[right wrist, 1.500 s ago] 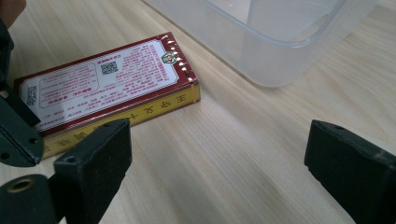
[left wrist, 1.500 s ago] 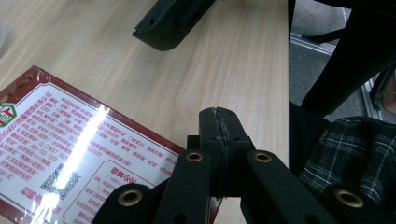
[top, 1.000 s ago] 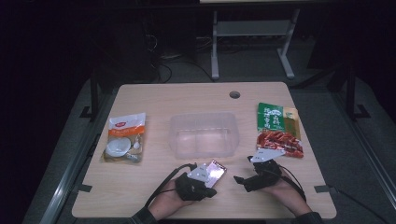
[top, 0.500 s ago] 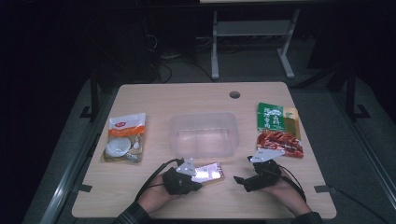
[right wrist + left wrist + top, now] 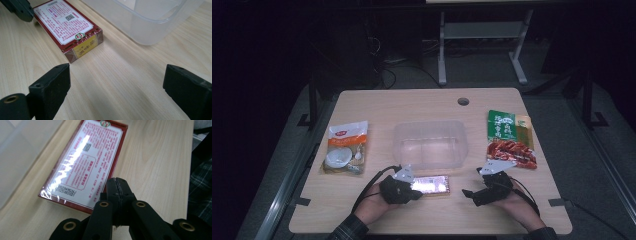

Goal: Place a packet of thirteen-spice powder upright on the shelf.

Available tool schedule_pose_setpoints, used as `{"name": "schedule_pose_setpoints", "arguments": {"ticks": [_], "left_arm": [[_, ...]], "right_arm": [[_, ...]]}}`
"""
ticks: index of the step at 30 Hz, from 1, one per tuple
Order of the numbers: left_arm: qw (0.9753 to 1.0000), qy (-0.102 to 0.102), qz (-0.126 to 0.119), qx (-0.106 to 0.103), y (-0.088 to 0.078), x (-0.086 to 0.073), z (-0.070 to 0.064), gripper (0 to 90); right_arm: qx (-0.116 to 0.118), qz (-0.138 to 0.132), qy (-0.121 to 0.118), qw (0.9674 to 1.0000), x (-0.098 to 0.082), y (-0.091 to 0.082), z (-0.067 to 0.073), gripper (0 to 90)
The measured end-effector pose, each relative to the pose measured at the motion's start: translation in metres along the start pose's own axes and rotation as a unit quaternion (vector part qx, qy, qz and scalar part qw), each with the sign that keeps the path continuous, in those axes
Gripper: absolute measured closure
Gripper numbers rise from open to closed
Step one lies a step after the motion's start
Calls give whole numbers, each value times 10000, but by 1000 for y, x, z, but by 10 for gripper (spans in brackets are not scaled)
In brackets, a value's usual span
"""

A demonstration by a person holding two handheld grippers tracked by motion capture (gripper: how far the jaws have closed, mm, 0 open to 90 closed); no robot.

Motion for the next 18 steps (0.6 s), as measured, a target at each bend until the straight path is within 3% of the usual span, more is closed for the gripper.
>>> {"name": "schedule_pose_setpoints", "arguments": {"ticks": [6, 9, 10, 12, 18], "left_arm": [[9991, 47, -396, 126, -18, -3, 11, 805], [9988, 112, -473, 114, -21, -6, 20, 599], [9988, 139, -463, 89, -20, -7, 23, 599], [9981, 287, -544, 54, -18, -10, 29, 421], [9976, 471, -509, 61, -7, -8, 33, 252]], "right_arm": [[18, 26, -5, 10000, 0, 1, 1, 70], [19, 46, -12, 10000, 0, 1, 1, 70], [19, 46, -12, 10000, 0, 1, 1, 70], [38, 74, -18, 10000, 0, 2, 1, 70], [49, 91, -24, 9999, 1, 3, 2, 70]]}}
Point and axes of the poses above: each handheld gripper's, and its own axes: y roughly forward along the jaws, x roughly out of its top, z roughly to its left, the point moved 1 cm from there along y, roughly forward along the jaws, and after that the axes turned 15 degrees about z, right-handed, at the moved point
